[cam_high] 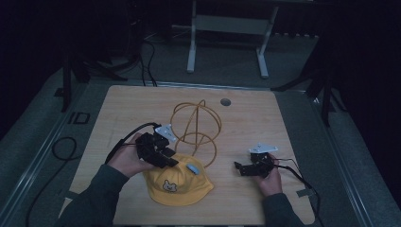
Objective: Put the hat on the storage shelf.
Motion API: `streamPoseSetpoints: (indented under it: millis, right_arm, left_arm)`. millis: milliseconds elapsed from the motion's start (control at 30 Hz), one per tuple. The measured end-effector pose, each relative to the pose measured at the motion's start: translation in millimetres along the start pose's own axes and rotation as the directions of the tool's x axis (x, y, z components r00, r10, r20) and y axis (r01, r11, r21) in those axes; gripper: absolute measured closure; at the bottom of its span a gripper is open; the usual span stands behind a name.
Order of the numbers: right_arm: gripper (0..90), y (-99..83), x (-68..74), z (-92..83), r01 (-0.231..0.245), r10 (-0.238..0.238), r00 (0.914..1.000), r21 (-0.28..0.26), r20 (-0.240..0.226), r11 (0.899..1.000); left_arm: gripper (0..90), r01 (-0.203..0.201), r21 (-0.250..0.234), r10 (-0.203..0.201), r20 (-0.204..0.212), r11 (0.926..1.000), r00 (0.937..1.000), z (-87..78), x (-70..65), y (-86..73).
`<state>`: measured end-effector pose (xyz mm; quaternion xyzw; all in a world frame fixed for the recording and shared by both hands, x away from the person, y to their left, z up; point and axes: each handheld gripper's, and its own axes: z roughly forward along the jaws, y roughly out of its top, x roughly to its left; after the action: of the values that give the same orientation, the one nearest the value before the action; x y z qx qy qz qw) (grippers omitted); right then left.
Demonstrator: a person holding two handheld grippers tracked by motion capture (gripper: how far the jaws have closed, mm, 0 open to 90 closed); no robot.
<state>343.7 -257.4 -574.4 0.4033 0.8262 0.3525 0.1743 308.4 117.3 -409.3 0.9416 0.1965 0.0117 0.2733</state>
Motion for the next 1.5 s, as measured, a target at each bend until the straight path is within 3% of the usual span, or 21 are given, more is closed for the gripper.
streamPoseSetpoints:
  millis: [300, 467, 633, 833, 1033, 1233, 1400, 1500]
  right_arm:
    - [12.6, 0.0, 0.0, 0.0, 0.0, 0.0, 1.0, 0.0, 0.0, 1.0]
    - [12.6, 0.0, 0.0, 0.0, 0.0, 0.0, 1.0, 0.0, 0.0, 1.0]
    - [12.7, 0.1, 0.1, -0.1, -0.002, 0.002, 1.0, 0.001, 0.0, 1.0]
    - [12.6, 0.0, 0.1, 0.0, -0.001, 0.001, 1.0, 0.001, 0.0, 1.0]
    - [12.6, 0.0, 0.0, 0.0, 0.0, 0.0, 1.0, 0.0, 0.0, 1.0]
    - [12.6, 0.0, 0.0, 0.0, 0.0, 0.0, 1.0, 0.0, 0.0, 1.0]
    - [12.6, 0.0, 0.0, 0.0, 0.0, 0.0, 1.0, 0.0, 0.0, 1.0]
    - [12.6, 0.0, 0.0, 0.0, 0.0, 0.0, 1.0, 0.0, 0.0, 1.0]
  left_arm:
    - [57.0, -0.017, 0.04, 0.017, -0.007, 0.999, 0.9998, 8.3, -0.1, 1.5]
    - [50.9, -0.055, 0.083, 0.057, -0.024, 0.9951, 0.9981, 17.8, -2.0, 2.8]
    - [49.4, -0.068, 0.098, 0.069, -0.008, 0.9928, 0.9976, 23.0, -0.8, 4.0]
    - [50.7, -0.097, 0.161, 0.098, -0.001, 0.9822, 0.9952, 32.9, -1.2, 3.8]
    - [53.8, -0.106, 0.179, 0.105, 0.015, 0.9782, 0.9944, 38.8, -0.2, 6.4]
    - [62.6, -0.118, 0.196, 0.115, 0.028, 0.9734, 0.9929, 39.6, 1.5, 5.7]
    - [71.8, -0.141, 0.224, 0.139, 0.024, 0.9644, 0.99, 38.2, -1.1, 5.3]
    - [76.1, -0.165, 0.252, 0.166, 0.019, 0.9535, 0.986, 36.0, -3.8, 4.9]
